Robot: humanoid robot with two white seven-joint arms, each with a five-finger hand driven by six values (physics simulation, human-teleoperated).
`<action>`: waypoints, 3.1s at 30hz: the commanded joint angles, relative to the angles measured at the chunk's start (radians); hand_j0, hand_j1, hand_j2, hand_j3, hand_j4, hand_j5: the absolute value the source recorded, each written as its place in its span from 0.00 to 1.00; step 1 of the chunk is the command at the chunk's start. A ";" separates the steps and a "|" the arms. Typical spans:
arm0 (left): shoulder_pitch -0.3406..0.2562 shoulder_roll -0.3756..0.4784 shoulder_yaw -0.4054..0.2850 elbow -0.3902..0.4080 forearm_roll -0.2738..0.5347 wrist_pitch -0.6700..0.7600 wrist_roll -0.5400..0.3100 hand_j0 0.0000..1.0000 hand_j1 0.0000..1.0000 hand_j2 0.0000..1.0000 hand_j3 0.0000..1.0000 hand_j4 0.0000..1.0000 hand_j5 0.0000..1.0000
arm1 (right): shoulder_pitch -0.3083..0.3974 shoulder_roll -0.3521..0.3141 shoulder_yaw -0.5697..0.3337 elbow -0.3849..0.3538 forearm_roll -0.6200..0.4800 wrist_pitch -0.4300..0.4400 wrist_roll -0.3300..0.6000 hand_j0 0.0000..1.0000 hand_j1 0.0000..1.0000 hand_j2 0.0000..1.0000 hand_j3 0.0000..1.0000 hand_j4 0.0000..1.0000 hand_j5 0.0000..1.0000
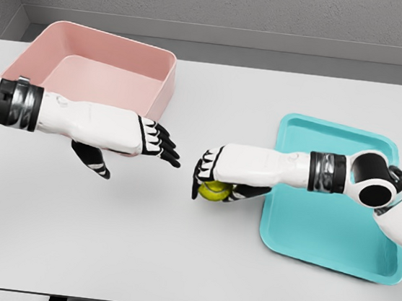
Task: Put the tennis from the blue tray into the pink basket with both arms
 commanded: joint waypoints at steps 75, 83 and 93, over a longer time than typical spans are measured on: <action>-0.037 -0.229 -0.023 0.090 0.045 0.132 0.000 1.00 1.00 1.00 1.00 1.00 1.00 | -0.077 -0.304 -0.118 0.266 0.044 0.003 -0.309 1.00 1.00 1.00 1.00 1.00 1.00; -0.057 -0.142 -0.088 -0.020 0.045 0.125 0.000 1.00 1.00 1.00 1.00 1.00 1.00 | -0.077 -0.296 -0.119 0.269 0.044 0.003 -0.303 1.00 1.00 1.00 1.00 1.00 1.00; -0.071 -0.243 -0.107 0.043 0.023 0.131 0.000 1.00 1.00 1.00 1.00 1.00 1.00 | -0.074 -0.298 -0.129 0.269 0.044 0.003 -0.302 1.00 1.00 1.00 1.00 1.00 1.00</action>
